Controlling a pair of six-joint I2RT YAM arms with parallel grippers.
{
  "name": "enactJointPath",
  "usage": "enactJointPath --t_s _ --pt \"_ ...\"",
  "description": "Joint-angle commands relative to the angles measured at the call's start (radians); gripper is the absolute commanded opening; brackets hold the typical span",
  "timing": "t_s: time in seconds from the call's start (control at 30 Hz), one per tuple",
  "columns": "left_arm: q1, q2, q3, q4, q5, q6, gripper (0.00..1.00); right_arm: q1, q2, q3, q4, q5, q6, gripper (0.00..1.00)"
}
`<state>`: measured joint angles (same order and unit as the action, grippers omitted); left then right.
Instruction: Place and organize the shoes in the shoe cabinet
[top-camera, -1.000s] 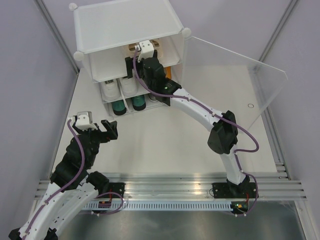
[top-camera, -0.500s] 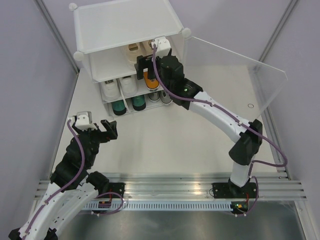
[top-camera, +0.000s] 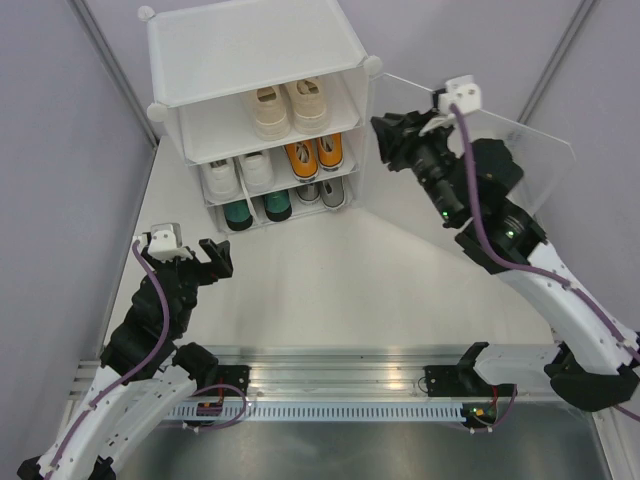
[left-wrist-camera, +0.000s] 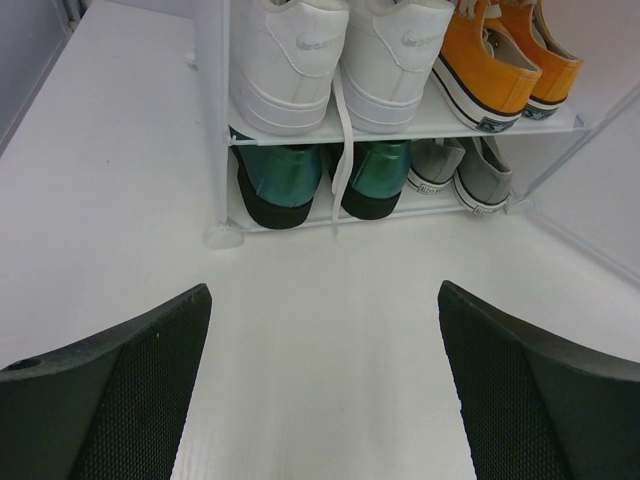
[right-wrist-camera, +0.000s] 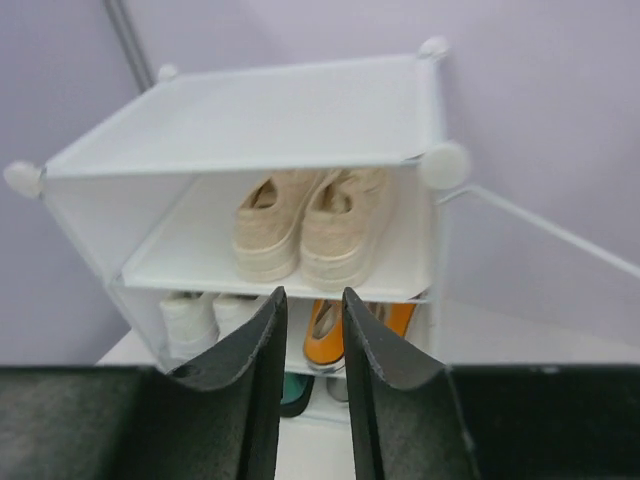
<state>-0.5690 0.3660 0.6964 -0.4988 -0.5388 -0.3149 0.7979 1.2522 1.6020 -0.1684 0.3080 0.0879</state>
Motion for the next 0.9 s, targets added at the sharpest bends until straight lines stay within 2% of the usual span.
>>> enactJointPath --t_s 0.0,0.07,0.17,0.3,0.4,0.5,0.57,0.63,0.73,0.87 --pt "-0.002 -0.015 -0.009 0.037 -0.035 0.039 0.96 -0.037 -0.102 -0.019 -0.029 0.207 -0.075 0.34" --pt "0.000 -0.013 -0.008 0.037 -0.044 0.037 0.96 -0.064 -0.149 -0.028 -0.036 0.335 -0.079 0.34" --pt "0.000 -0.012 -0.009 0.036 -0.041 0.037 0.96 -0.137 -0.198 -0.053 -0.031 0.475 -0.168 0.33" --pt "0.000 0.002 -0.011 0.036 -0.039 0.037 0.96 -0.287 -0.261 -0.082 -0.011 0.508 -0.178 0.33" --pt "0.000 0.008 -0.009 0.036 -0.035 0.037 0.96 -0.342 -0.290 -0.079 0.007 0.577 -0.224 0.33" --pt "0.000 0.010 -0.011 0.036 -0.030 0.037 0.96 -0.387 -0.293 -0.082 0.006 0.620 -0.261 0.37" --pt "0.000 0.014 -0.009 0.036 -0.024 0.039 0.96 -0.411 -0.283 -0.099 -0.005 0.652 -0.272 0.46" --pt "0.000 0.016 -0.011 0.036 -0.015 0.039 0.96 -0.482 -0.260 -0.096 -0.046 0.597 -0.240 0.54" --pt "0.000 0.024 -0.009 0.036 -0.003 0.036 0.96 -0.600 -0.219 -0.074 -0.124 0.511 -0.140 0.56" --pt "0.000 0.024 -0.008 0.037 0.010 0.034 0.96 -0.837 -0.139 0.042 -0.270 0.179 0.034 0.57"
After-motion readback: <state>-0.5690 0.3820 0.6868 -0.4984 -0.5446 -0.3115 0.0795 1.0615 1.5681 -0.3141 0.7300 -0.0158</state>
